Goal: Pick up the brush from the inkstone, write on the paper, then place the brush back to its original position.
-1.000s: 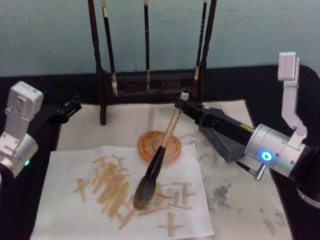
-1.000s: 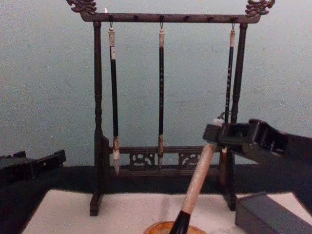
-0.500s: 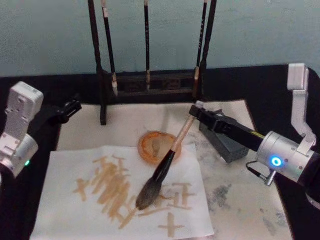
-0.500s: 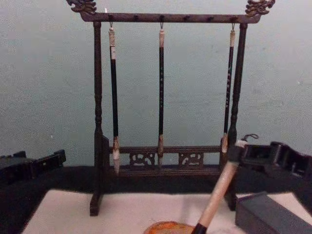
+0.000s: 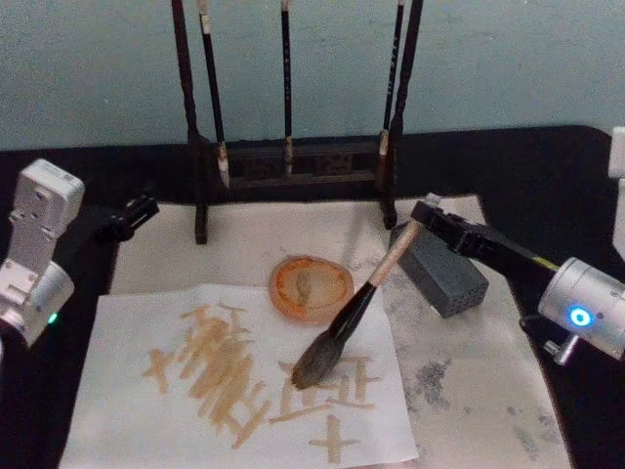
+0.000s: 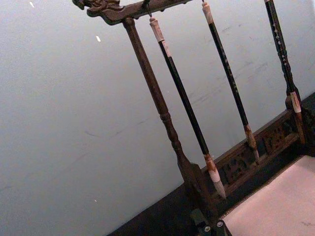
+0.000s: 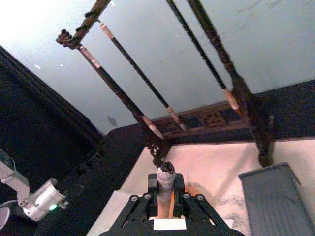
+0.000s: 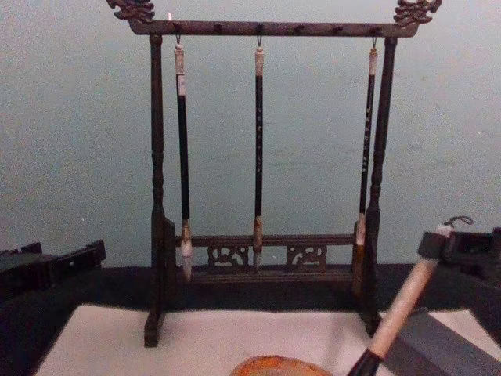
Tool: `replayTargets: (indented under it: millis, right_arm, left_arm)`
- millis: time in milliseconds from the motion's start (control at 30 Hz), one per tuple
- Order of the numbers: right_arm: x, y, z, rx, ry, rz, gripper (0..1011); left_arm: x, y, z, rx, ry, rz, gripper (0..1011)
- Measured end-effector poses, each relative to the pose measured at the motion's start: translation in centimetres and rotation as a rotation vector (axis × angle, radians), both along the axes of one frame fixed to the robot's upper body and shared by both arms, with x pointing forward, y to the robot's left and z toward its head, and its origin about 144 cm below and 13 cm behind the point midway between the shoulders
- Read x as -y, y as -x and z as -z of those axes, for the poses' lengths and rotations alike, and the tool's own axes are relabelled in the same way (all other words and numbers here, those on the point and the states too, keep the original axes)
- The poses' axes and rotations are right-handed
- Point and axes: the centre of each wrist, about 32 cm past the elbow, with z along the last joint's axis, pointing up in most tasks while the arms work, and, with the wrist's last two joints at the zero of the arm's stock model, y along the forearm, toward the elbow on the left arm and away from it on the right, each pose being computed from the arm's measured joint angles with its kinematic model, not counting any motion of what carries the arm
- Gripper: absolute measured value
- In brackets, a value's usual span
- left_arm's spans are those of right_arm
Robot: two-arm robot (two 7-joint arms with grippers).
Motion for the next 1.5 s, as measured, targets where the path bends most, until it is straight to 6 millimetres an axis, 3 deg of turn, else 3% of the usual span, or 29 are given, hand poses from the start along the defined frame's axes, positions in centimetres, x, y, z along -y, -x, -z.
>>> replayTargets:
  millis: [400, 733, 1500]
  right_arm:
    - [1.9, 1.0, -0.6, 0.014, 0.0, 0.035, 199]
    - [2.3, 1.4, -2.0, 0.055, -0.033, 0.034, 199]
    - [-1.3, -1.0, -4.0, 0.077, -0.116, 0.04, 199]
  left_arm:
    - [0.0, 0.0, 0.0, 0.0, 0.0, 0.0, 1002]
    - [0.0, 0.0, 0.0, 0.0, 0.0, 0.0, 1002]
    - [0.0, 0.0, 0.0, 0.0, 0.0, 0.0, 1002]
